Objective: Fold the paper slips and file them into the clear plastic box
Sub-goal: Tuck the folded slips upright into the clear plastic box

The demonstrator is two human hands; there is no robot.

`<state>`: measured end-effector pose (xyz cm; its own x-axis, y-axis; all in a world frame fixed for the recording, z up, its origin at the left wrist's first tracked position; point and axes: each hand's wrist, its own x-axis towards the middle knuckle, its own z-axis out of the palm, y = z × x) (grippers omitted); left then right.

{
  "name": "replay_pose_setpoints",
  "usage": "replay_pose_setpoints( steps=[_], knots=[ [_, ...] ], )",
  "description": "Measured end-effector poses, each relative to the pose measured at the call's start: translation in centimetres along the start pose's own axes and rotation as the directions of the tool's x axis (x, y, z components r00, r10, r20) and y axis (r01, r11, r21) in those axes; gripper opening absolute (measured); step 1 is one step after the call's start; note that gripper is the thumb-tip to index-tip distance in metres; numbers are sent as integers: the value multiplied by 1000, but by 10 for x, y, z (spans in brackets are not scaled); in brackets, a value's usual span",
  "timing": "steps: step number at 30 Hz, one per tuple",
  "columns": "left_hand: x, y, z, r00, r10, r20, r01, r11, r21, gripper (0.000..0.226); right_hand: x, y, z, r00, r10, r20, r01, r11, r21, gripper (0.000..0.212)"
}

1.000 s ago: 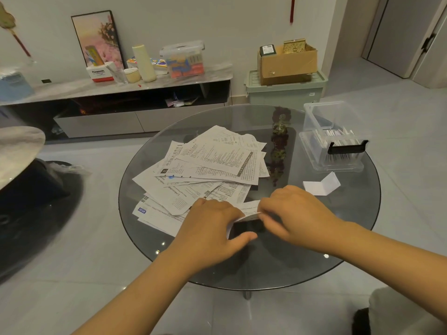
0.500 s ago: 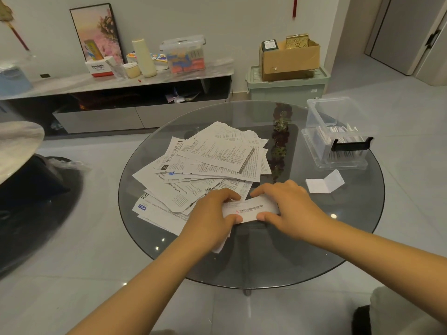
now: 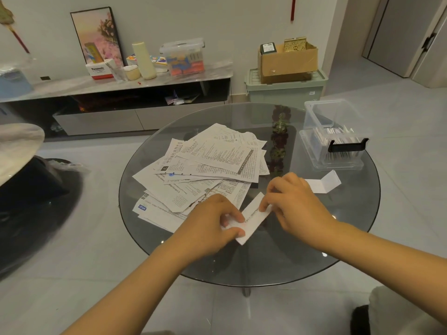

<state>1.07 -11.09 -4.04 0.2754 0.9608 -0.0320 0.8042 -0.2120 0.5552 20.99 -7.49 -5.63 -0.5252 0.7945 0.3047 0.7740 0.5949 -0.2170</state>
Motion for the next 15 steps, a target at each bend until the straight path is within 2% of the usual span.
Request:
replay_pose_setpoints(
  steps=[3, 6, 12, 15],
  knots=[
    [-3, 5, -1, 995, 35, 93, -33, 999, -28, 32, -6, -7, -2, 991, -109, 77, 106, 994, 39, 14],
    [-6, 6, -3, 983, 69, 169, -68, 998, -8, 43, -15, -13, -6, 972, -136, 190, 115, 986, 120, 32],
    [-7, 4, -3, 978, 155, 136, -165, 984, 65, 23, -17, -10, -17, 941, -163, 297, 143, 986, 88, 45],
    [-7, 2, -3, 974, 203, 103, -210, 976, 59, 11, -18, -12, -18, 936, -182, 301, 170, 983, 66, 54]
  ],
)
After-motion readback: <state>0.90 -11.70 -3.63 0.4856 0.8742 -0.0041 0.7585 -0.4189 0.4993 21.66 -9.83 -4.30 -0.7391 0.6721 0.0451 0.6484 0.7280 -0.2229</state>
